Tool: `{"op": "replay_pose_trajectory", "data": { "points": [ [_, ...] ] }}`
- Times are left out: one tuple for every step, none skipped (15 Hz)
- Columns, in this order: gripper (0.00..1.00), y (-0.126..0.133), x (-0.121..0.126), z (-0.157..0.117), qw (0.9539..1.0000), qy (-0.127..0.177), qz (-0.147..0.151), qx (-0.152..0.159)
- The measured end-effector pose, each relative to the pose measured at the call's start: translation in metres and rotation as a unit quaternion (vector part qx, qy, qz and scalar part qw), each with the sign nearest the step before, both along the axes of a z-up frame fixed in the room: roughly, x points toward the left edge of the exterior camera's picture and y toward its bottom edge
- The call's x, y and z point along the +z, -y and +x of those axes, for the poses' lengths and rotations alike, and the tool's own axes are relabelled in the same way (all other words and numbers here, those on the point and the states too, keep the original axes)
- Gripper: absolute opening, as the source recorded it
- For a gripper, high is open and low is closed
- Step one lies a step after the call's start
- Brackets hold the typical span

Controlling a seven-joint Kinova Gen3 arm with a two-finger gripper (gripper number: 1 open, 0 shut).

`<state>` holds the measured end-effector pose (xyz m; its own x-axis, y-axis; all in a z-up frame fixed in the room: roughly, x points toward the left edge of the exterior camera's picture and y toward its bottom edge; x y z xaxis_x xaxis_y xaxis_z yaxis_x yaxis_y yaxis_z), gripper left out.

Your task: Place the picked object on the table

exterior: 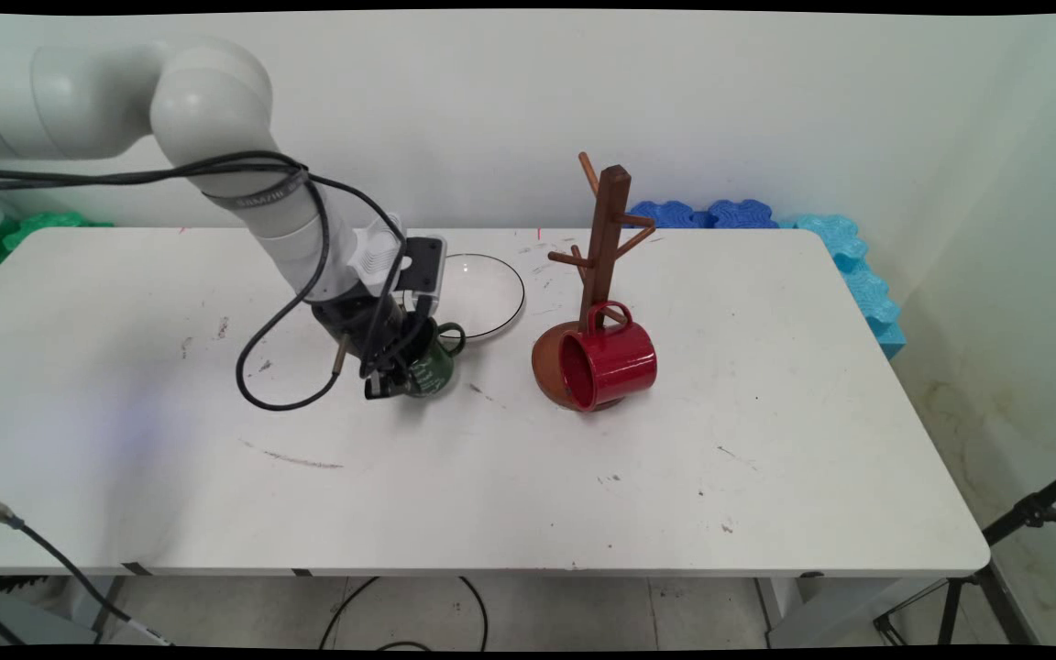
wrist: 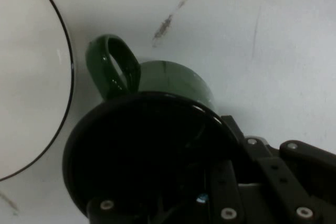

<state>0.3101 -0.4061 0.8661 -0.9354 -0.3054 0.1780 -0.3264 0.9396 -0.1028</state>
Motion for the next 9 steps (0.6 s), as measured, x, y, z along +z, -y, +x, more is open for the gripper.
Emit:
{"op": "replay_pose_trajectory", "data": {
  "points": [
    [0.00, 0.0007, -0.0018, -0.0010, 1.0000, 0.000, 0.002, 0.000],
    [0.00, 0.0013, -0.0032, -0.0018, 1.0000, 0.000, 0.003, -0.001],
    [0.00, 0.0019, -0.0048, -0.0026, 1.0000, 0.001, 0.005, -0.001],
    [0.00, 0.0025, -0.0061, -0.0034, 1.0000, 0.001, 0.007, -0.001],
    [0.00, 0.0029, -0.0071, -0.0040, 1.0000, 0.001, 0.008, 0.000],
    [0.00, 0.0035, -0.0081, -0.0049, 1.0000, 0.001, 0.009, 0.000],
    [0.00, 0.0040, -0.0089, -0.0058, 0.9999, 0.001, 0.010, 0.000],
    [0.00, 0.0045, -0.0098, -0.0067, 0.9999, 0.000, 0.012, 0.001],
    [0.00, 0.0050, -0.0104, -0.0073, 0.9999, 0.000, 0.013, 0.001]
  ]
}}
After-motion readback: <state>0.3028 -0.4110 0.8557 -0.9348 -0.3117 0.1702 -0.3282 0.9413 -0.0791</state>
